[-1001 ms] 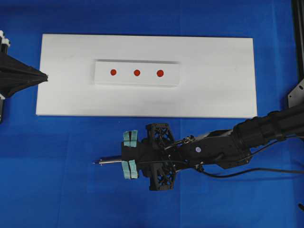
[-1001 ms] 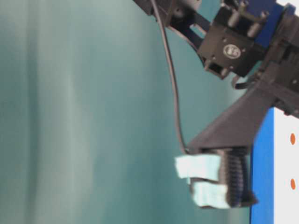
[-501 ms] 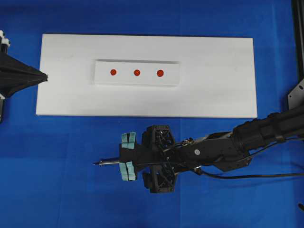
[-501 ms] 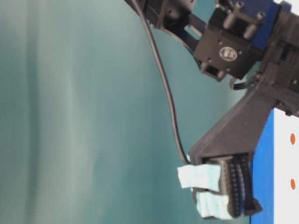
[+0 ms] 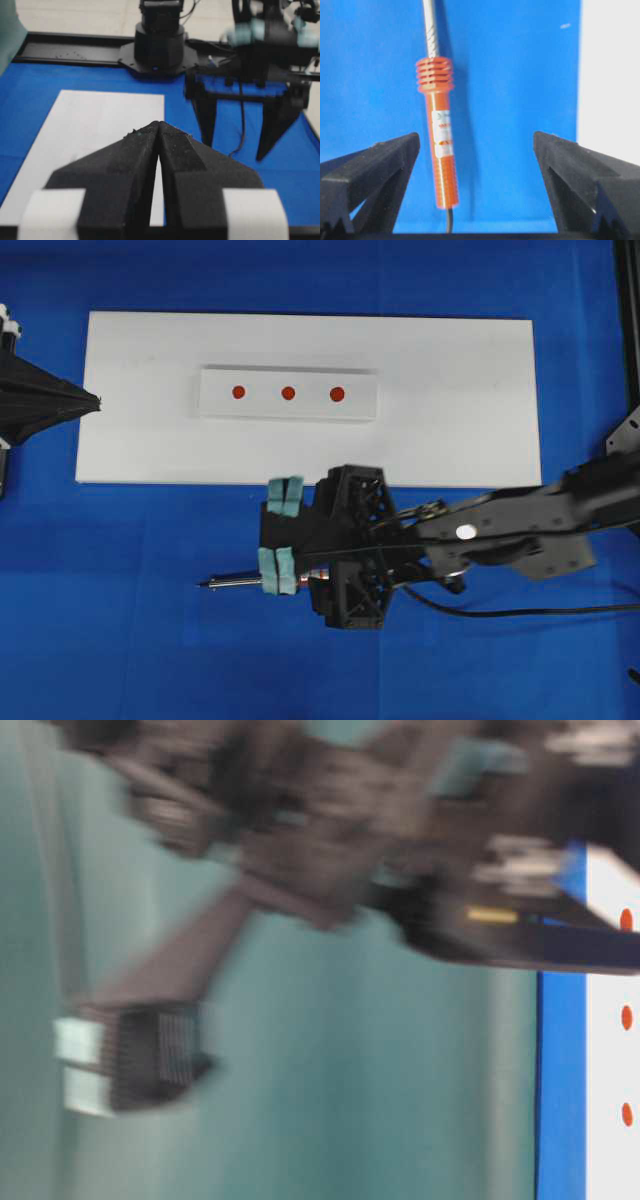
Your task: Touch the tip of the soldering iron to the mark.
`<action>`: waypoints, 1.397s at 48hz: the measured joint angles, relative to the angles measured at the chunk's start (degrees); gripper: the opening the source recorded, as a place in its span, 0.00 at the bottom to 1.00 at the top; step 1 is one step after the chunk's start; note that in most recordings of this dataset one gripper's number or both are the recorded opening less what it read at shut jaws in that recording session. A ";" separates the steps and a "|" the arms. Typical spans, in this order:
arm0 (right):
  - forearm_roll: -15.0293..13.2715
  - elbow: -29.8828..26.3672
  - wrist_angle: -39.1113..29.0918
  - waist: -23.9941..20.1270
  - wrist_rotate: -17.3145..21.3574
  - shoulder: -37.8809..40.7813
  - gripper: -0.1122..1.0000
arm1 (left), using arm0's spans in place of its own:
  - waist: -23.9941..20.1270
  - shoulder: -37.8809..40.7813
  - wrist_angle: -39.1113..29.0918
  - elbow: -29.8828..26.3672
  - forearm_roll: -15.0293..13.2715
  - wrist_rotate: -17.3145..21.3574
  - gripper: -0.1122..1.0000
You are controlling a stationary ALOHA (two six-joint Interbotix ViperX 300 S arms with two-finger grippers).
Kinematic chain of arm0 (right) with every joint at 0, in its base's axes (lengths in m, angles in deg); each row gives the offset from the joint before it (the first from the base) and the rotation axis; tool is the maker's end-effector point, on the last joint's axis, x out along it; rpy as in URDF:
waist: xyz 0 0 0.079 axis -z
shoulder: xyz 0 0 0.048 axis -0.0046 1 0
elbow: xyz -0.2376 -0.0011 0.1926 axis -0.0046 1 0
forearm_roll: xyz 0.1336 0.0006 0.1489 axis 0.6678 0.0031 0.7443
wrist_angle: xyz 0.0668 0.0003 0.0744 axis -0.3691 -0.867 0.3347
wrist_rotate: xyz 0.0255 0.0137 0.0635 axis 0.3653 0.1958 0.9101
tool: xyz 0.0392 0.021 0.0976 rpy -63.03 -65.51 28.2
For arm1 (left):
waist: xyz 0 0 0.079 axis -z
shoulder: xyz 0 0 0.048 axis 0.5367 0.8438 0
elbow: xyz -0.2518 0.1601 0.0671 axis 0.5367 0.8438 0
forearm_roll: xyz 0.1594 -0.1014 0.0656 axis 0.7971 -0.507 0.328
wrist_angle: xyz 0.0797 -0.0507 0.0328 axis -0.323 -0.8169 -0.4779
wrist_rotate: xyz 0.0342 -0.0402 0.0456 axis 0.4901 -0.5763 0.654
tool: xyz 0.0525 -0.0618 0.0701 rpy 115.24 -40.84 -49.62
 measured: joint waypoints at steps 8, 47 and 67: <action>-0.62 -0.88 -4.66 0.00 0.00 -3.60 0.92 | 0.00 0.00 0.00 0.00 0.00 0.00 0.10; -0.79 -0.88 -4.13 19.60 -12.22 -4.92 0.91 | 0.00 0.00 0.00 0.00 0.00 0.00 0.10; -0.79 5.01 -3.52 20.13 -12.74 -13.80 0.91 | 0.00 -0.09 0.00 -0.09 0.00 0.00 0.10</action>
